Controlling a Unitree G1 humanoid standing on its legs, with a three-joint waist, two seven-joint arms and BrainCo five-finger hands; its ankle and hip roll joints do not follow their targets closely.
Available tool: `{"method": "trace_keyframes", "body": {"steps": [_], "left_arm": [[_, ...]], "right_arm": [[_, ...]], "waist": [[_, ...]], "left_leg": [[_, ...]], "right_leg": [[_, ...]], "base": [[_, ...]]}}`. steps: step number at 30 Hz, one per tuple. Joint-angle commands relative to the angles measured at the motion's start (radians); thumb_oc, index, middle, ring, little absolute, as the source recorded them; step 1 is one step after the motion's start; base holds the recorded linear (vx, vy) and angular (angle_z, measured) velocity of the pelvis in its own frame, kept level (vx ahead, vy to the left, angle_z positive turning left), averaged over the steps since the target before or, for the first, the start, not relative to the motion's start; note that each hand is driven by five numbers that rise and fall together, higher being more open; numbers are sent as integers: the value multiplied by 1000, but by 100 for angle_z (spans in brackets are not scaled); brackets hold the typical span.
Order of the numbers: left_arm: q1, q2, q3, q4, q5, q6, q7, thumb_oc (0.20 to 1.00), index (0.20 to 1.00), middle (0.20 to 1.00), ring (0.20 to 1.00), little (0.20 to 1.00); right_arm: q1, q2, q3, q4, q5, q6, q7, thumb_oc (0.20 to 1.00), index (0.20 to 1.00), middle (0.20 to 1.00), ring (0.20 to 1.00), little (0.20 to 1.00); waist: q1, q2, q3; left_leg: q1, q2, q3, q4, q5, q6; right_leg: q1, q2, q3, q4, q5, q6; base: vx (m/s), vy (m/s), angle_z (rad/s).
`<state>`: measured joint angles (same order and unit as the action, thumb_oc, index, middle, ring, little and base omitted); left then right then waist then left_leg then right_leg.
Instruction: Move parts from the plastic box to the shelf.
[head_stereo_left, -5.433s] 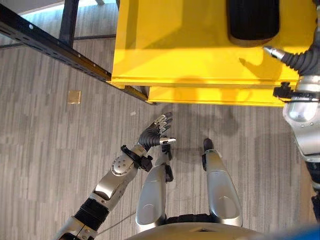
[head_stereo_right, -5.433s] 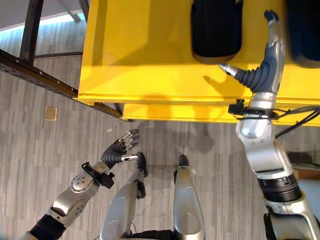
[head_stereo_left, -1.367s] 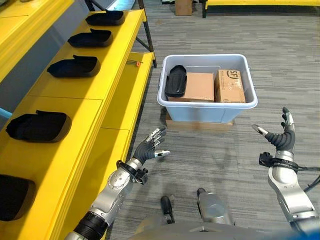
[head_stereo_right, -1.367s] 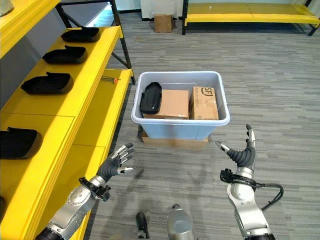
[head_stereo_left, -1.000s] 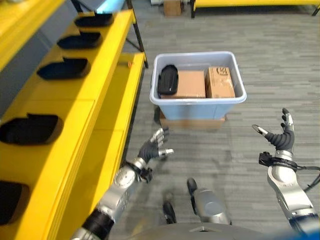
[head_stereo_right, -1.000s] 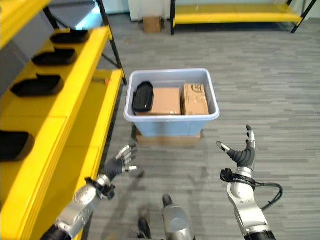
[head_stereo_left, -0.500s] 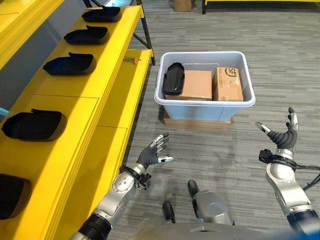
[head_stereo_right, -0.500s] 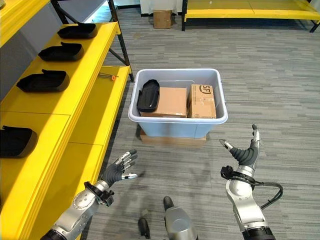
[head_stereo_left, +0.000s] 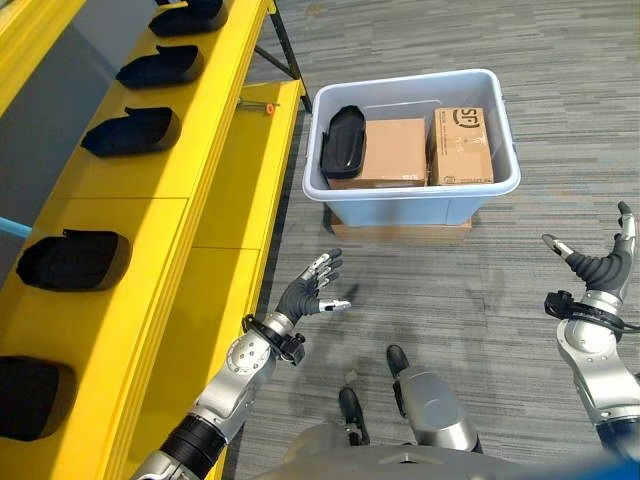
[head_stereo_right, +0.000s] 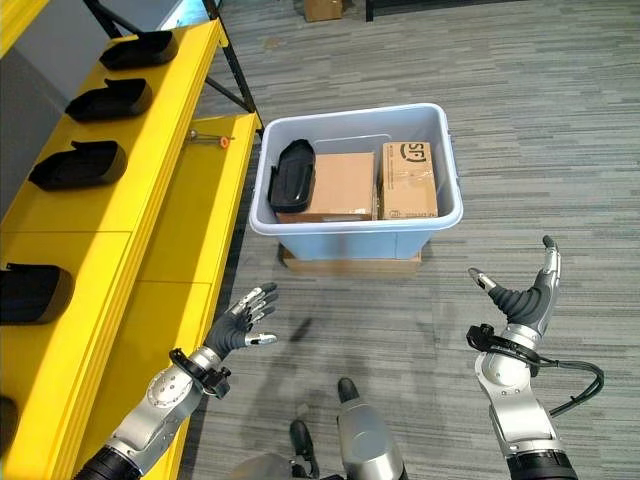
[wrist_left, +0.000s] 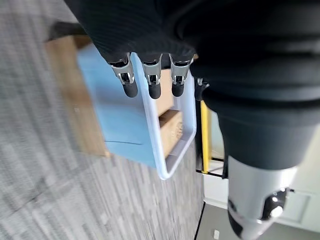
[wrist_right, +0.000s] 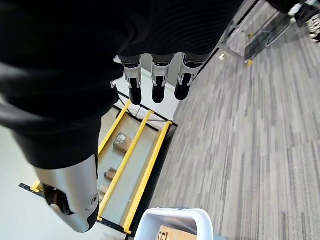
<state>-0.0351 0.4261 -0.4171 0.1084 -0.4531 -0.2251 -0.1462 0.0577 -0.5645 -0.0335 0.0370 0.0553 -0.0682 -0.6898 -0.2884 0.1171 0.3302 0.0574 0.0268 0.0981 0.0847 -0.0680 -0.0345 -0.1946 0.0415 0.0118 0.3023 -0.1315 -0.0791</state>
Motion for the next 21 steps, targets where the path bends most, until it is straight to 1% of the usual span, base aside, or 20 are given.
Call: {"method": "trace_keyframes", "body": {"steps": [1,2,3,4,5,6,8,9,10,11,12,13,14,15,16,18,19,21], "left_arm": [[5,2,44,-40,-29,-62,17,1000,1000,1000,1000,1000],[-7,1,58,-31,-28,-56,21,1000,1000,1000,1000,1000],[-15,-1,75,-23,-25,-44,29,1000,1000,1000,1000,1000],[-15,0,83,-19,-28,-44,35,1000,1000,1000,1000,1000],[-16,0,90,-19,-31,-39,40,1000,1000,1000,1000,1000],[-12,3,101,-24,-39,-33,45,1000,1000,1000,1000,1000],[-11,11,110,-27,-40,-38,49,1000,1000,1000,1000,1000],[-6,14,115,-27,-46,-39,55,1000,1000,1000,1000,1000],[-2,17,118,-24,-51,-40,62,1000,1000,1000,1000,1000],[2,18,119,-18,-50,-45,66,1000,1000,1000,1000,1000],[19,22,120,-2,-54,-61,63,1000,1000,1000,1000,1000],[23,20,118,2,-49,-64,60,1000,1000,1000,1000,1000],[33,5,108,22,-42,-83,48,1000,1000,1000,1000,1000],[33,4,108,26,-41,-87,45,1000,1000,1000,1000,1000],[31,-9,106,47,-39,-100,31,1000,1000,1000,1000,1000],[23,-18,89,60,-41,-101,32,1000,1000,1000,1000,1000],[20,-19,85,63,-42,-102,31,1000,1000,1000,1000,1000],[12,-20,79,62,-48,-92,33,1000,1000,1000,1000,1000]], "right_arm": [[57,-37,-40,-54,-38,-68,41,1000,1000,1000,1000,1000],[67,-33,-32,-53,-37,-74,41,1000,1000,1000,1000,1000],[79,-25,-26,-51,-21,-79,49,1000,1000,1000,1000,1000],[80,-19,-21,-43,-24,-87,58,1000,1000,1000,1000,1000],[79,-14,-15,-39,-28,-92,61,1000,1000,1000,1000,1000],[82,-12,-11,-44,-23,-92,66,1000,1000,1000,1000,1000],[96,-9,-9,-61,-25,-91,73,1000,1000,1000,1000,1000],[107,-12,-6,-73,-18,-91,78,1000,1000,1000,1000,1000],[113,-16,-2,-80,-11,-88,84,1000,1000,1000,1000,1000],[120,-18,2,-88,-2,-82,85,1000,1000,1000,1000,1000],[130,-24,17,-87,29,-74,96,1000,1000,1000,1000,1000],[129,-24,24,-82,30,-75,97,1000,1000,1000,1000,1000],[131,-22,29,-70,38,-88,101,1000,1000,1000,1000,1000],[130,-23,29,-69,39,-89,101,1000,1000,1000,1000,1000],[126,-21,27,-59,35,-96,104,1000,1000,1000,1000,1000],[136,-22,18,-69,35,-90,99,1000,1000,1000,1000,1000],[139,-21,16,-74,37,-87,97,1000,1000,1000,1000,1000],[143,-20,8,-90,34,-77,91,1000,1000,1000,1000,1000]], "waist": [[-17,-48,-80],[-17,-57,-79],[-11,-71,-75],[-7,-72,-72],[-5,-73,-72],[-4,-71,-67],[-2,-67,-59],[3,-67,-54],[8,-64,-54],[13,-66,-52],[27,-73,-50],[31,-74,-49],[31,-74,-45],[31,-74,-45],[26,-62,-45],[10,-45,-42],[6,-42,-42],[-3,-32,-44]], "left_leg": [[-44,59,69,324,-21,26],[-89,62,57,422,1,25],[-170,49,31,502,-8,40],[-199,34,24,490,-17,50],[-215,22,26,450,-12,57],[-222,16,33,383,-5,60],[-236,19,27,247,39,49],[-241,24,8,164,72,38],[-247,37,-7,97,89,26],[-247,53,-22,45,125,12],[-257,102,-63,-63,175,-18],[-258,110,-71,-86,180,-22],[-258,128,-55,-119,172,-29],[-255,128,-48,-121,169,-28],[-238,134,-26,-111,174,-40],[-217,134,14,-94,166,-44],[-212,132,23,-87,162,-43],[-193,119,49,-82,146,-38]], "right_leg": [[50,-63,35,-74,42,76],[63,-61,43,-79,43,65],[83,-52,62,-84,45,63],[91,-44,76,-83,42,65],[94,-38,88,-85,42,69],[104,-28,104,-83,34,75],[133,-17,130,-91,20,83],[158,-16,142,-103,13,88],[176,-17,152,-112,6,94],[196,-20,159,-123,2,96],[237,-28,173,-138,-11,103],[244,-30,175,-139,-16,103],[268,-42,173,-134,-44,107],[273,-43,174,-135,-49,107],[253,-52,157,-122,-54,111],[231,-60,131,-99,-60,113],[227,-61,125,-96,-59,113],[215,-67,112,-98,-52,117]], "base": [[75,-252,17],[120,-304,7],[127,-259,5],[121,-167,7],[111,-26,-21],[120,29,-58],[151,76,-90],[202,89,-61],[233,81,-40],[380,94,-41],[353,81,-74],[464,164,-90],[254,133,-91],[346,291,-54],[226,288,-40],[231,309,-20],[189,251,-11],[169,223,-7]]}}
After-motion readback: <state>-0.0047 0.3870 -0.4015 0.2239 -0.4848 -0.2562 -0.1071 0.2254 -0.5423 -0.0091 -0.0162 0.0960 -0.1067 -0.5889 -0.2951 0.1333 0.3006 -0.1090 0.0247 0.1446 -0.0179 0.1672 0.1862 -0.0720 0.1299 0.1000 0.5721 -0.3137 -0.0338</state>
